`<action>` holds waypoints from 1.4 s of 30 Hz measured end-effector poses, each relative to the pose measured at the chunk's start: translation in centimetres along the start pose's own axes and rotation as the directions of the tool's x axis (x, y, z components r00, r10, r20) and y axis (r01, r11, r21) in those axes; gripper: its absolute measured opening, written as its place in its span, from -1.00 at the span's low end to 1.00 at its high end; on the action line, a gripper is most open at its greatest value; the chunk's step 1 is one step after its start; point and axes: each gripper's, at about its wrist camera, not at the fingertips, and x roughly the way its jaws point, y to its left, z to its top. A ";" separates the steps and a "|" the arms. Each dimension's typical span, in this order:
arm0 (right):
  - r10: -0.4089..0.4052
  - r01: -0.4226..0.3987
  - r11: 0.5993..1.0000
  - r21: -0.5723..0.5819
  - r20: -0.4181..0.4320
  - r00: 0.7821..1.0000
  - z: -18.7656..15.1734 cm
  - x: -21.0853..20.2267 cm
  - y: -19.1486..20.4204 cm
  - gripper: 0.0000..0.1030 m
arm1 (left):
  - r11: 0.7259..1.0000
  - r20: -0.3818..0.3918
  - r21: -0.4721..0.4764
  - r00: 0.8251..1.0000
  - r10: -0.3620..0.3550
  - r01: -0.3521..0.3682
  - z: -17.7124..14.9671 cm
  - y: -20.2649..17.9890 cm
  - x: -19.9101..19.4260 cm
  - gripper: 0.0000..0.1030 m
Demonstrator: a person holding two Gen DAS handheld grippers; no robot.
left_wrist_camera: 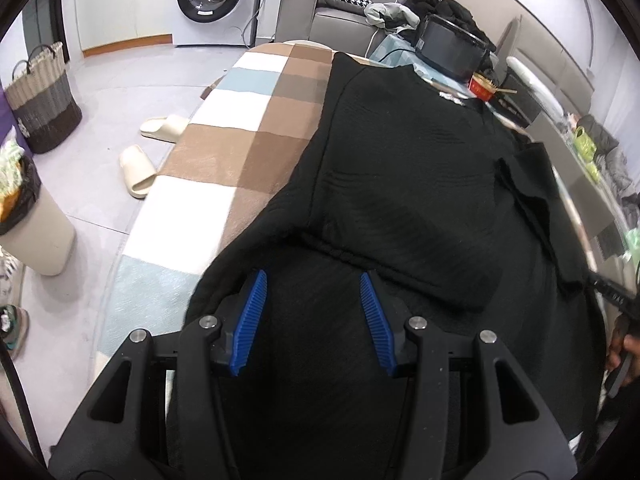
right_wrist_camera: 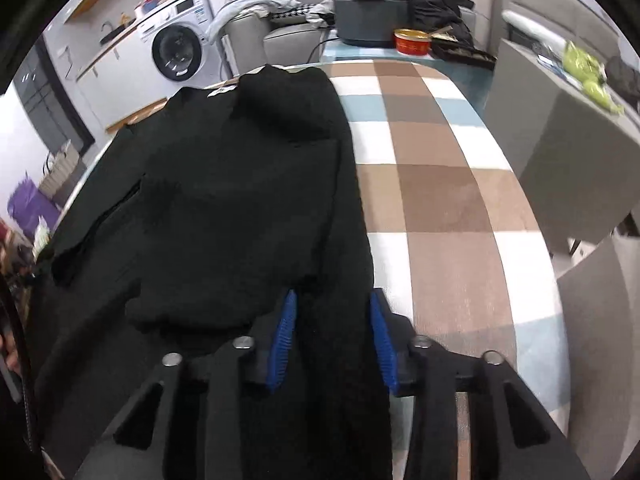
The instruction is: Fold small clothes
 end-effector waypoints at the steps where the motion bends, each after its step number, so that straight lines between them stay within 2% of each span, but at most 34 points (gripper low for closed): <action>1: 0.003 -0.003 1.000 0.001 0.001 1.000 -0.2 -0.1 -0.1 -0.39 | 1.000 0.001 0.005 1.000 0.007 -0.007 -0.2 0.1 -0.1 -0.11; 3: 0.005 -0.005 1.000 -0.002 0.010 1.000 -0.2 -0.2 -0.3 -0.57 | 1.000 0.013 0.027 1.000 0.014 -0.014 -0.7 0.4 -0.4 -0.11; 4: 0.009 -0.009 1.000 -0.006 0.015 1.000 -0.2 -0.4 -0.2 -0.75 | 0.999 0.017 0.037 1.000 0.019 -0.019 -0.8 0.4 -0.4 -0.11; 5: -0.010 0.010 1.000 -0.013 0.029 1.000 0.0 -0.4 0.0 -0.79 | 0.998 0.024 0.053 0.999 0.024 -0.025 -0.9 0.3 -0.4 -0.11; 9: -0.064 0.063 0.998 0.023 0.050 0.997 1.5 0.5 -0.7 -0.83 | 0.998 0.036 0.057 0.999 0.032 -0.034 -0.7 0.0 -0.1 -0.11; 11: -0.127 0.123 0.991 0.058 0.069 0.989 2.8 0.9 -1.7 -0.86 | 0.999 0.031 0.039 0.999 0.015 -0.017 -0.2 0.0 0.1 -0.11; 13: -0.100 0.096 0.990 0.101 0.030 0.995 4.0 1.8 -2.9 -0.86 | 1.000 0.026 0.025 1.000 0.008 -0.009 0.3 0.1 0.4 -0.11; 16: -0.079 0.077 0.990 0.116 0.016 0.997 4.6 1.0 -3.0 -0.74 | 1.000 0.004 -0.002 1.000 -0.003 0.003 0.5 0.7 0.0 -0.11; 18: -0.079 0.075 0.993 0.096 0.041 0.996 3.8 -0.6 -2.5 -0.54 | 1.000 0.006 -0.006 1.000 -0.007 0.007 0.1 1.3 -0.9 -0.11; 19: -0.068 0.063 0.994 0.090 0.049 0.997 3.3 -1.4 -2.4 -0.32 | 1.000 0.009 -0.007 1.000 -0.004 0.004 -0.3 1.6 -1.4 -0.11; 20: -0.054 0.048 0.995 0.092 0.060 0.997 2.7 -2.3 -2.2 -0.20 | 1.000 0.012 -0.008 1.000 0.002 -0.002 -0.8 2.0 -2.0 -0.11; 24: 0.011 -0.020 0.990 0.136 0.069 0.998 -0.7 -5.4 -1.6 -0.08 | 0.998 0.024 -0.042 0.999 0.043 -0.042 -3.9 4.4 -5.4 -0.11; 26: 0.037 -0.047 0.988 0.146 0.075 0.996 -2.8 -6.9 -1.3 0.09 | 0.997 0.030 -0.068 0.999 0.037 -0.035 -5.3 5.5 -6.7 -0.10; 30: 0.081 -0.097 0.985 0.146 0.109 0.991 -6.6 -9.6 -0.7 0.22 | 0.996 0.045 -0.088 0.998 0.032 -0.028 -8.8 7.2 -9.6 0.00; 35: 0.099 -0.111 0.989 0.096 0.122 0.988 -11.0 -11.3 0.7 0.25 | 0.997 0.062 -0.065 0.998 -0.025 0.029 -13.2 6.5 -11.8 0.02; 38: 0.106 -0.110 0.993 0.044 0.096 0.990 -13.5 -11.4 1.9 0.25 | 0.999 0.075 -0.017 0.996 -0.049 0.050 -15.5 5.1 -12.4 0.02; 42: 0.104 -0.105 0.994 0.004 0.057 0.993 -16.2 -11.0 2.4 0.25 | 0.999 0.070 0.037 0.997 -0.041 0.039 -17.9 3.4 -12.5 0.02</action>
